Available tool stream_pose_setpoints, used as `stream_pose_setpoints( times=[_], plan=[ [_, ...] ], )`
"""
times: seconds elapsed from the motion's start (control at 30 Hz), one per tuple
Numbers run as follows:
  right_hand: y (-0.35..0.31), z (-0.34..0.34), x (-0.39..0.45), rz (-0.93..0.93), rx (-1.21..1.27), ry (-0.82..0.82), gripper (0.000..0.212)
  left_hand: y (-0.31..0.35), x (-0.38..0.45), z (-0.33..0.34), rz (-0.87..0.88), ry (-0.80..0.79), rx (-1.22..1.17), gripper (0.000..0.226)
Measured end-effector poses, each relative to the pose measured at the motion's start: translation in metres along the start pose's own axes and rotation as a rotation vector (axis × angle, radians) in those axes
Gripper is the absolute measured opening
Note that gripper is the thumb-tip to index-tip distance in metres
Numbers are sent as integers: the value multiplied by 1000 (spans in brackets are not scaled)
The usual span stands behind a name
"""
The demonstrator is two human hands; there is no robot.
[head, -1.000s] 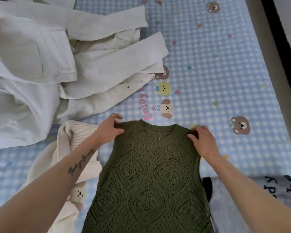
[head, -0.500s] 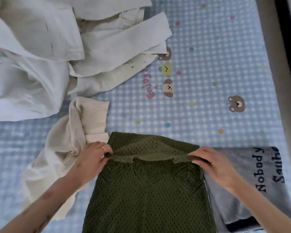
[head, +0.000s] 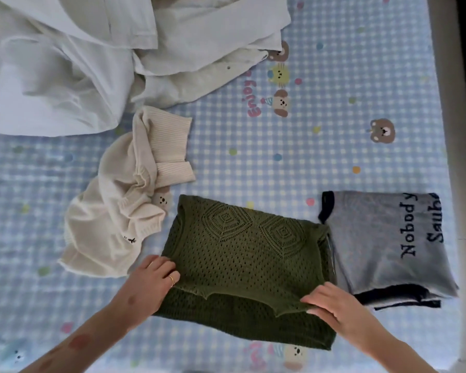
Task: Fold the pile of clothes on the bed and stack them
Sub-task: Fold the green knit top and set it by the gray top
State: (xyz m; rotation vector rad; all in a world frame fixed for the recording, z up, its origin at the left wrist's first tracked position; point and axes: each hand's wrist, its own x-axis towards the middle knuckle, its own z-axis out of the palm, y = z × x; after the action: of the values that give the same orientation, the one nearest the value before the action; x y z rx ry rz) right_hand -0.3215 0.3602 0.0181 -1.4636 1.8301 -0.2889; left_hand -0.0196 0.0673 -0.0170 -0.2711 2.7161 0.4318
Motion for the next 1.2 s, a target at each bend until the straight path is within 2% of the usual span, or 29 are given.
stream_pose_setpoints(
  times=[0.07, 0.17, 0.2, 0.23, 0.3, 0.37, 0.4, 0.43, 0.5, 0.57, 0.7, 0.8, 0.93, 1.07, 1.2],
  plan=[
    [-7, 9, -10, -26, -41, -26, 40, 9, -13, 9, -1, -33, -20, 40],
    [-13, 23, -15, 69, -60, -211, 62, 21, -28, 27, 25, 16, 26, 13],
    [-15, 27, -14, 111, -83, -234, 65, 25, -33, 33, 10, 29, 19, 22],
    [-19, 28, -9, 157, -88, -169, 62, 28, -35, 38, -15, 56, -5, 38],
    [-27, 25, 11, 239, -78, 93, 49, 35, -37, 43, -175, 129, -132, 60],
    [-37, 19, 50, 305, -40, 286, 41, 43, -36, 44, -473, 180, -303, 54],
    [-45, 18, 77, 309, -21, 329, 39, 46, -34, 46, -632, 198, -386, 46],
    [-53, 17, 106, 293, -10, 338, 39, 49, -31, 46, -782, 179, -460, 48],
    [-72, 19, 166, 206, -24, 291, 39, 57, -26, 48, -957, 124, -567, 63],
    [-92, 24, 222, 98, -43, 194, 40, 63, -22, 51, -1020, 110, -577, 69],
    [-115, 43, 292, 60, -92, -86, 47, 65, -15, 60, -1130, 67, -767, 49],
    [-121, 50, 315, 54, -226, -113, 37, 57, -21, 62, -1163, 135, -923, 33],
    [-131, 31, 335, 43, -11, -22, 21, 42, -40, 54, -1154, 404, -1007, 16],
    [-116, -7, 313, 103, 126, -103, 15, 60, -41, 38, -964, 442, -1002, 20],
    [-90, -40, 270, 137, 201, -115, 17, 101, -28, 26, -787, 455, -989, 20]
  ],
)
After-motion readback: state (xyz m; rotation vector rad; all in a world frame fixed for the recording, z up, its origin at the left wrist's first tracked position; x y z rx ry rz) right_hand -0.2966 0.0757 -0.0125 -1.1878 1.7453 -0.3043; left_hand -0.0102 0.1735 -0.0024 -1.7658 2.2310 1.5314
